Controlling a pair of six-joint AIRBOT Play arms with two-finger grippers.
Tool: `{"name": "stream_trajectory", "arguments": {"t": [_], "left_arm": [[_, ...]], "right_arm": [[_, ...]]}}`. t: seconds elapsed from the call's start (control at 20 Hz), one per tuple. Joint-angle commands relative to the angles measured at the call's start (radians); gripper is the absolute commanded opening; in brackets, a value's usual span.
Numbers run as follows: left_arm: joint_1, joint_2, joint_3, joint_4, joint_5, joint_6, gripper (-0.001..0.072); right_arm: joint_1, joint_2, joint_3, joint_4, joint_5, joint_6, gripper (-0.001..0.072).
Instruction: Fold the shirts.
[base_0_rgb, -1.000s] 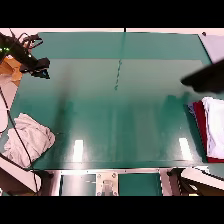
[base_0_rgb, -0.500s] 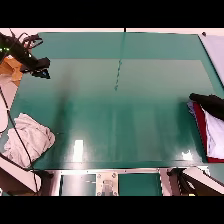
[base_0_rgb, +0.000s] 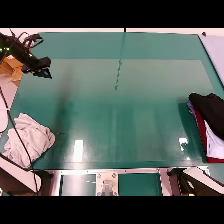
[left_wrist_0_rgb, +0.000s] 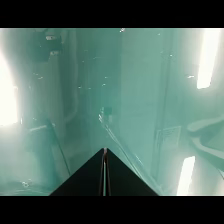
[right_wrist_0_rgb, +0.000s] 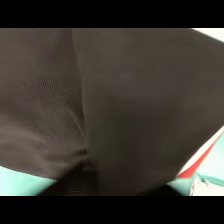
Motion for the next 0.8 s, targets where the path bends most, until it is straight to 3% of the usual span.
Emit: {"name": "stream_trajectory", "arguments": {"t": [0.0,0.15,0.25,0.4,0.55,0.65,0.75], "left_arm": [[0.0,0.0,0.001,-0.005,0.0,0.006,0.0025],[0.0,0.0,0.001,-0.04,0.013,0.032,0.0025],[0.0,0.0,0.001,-0.091,0.05,0.054,0.0025],[0.0,0.0,0.001,-0.155,0.056,0.084,0.0025],[0.0,0.006,0.001,-0.164,0.051,0.107,0.0024],[0.0,0.017,0.001,-0.169,0.051,0.126,0.0024],[0.0,0.04,0.001,-0.183,0.057,0.124,0.0024]], "right_arm": [[-0.002,0.001,-0.082,-0.088,0.065,-0.013,0.066],[-0.002,0.001,-0.083,-0.195,0.2,-0.012,0.066],[0.002,0.002,-0.073,-0.181,0.283,0.026,0.0659],[0.011,0.002,0.029,-0.015,0.423,0.037,0.0659],[0.018,0.003,0.251,0.171,0.432,0.051,0.0659],[0.031,0.0,0.381,0.307,0.385,0.076,0.0659],[0.088,0.003,0.421,0.488,0.253,0.024,0.0659]]}}
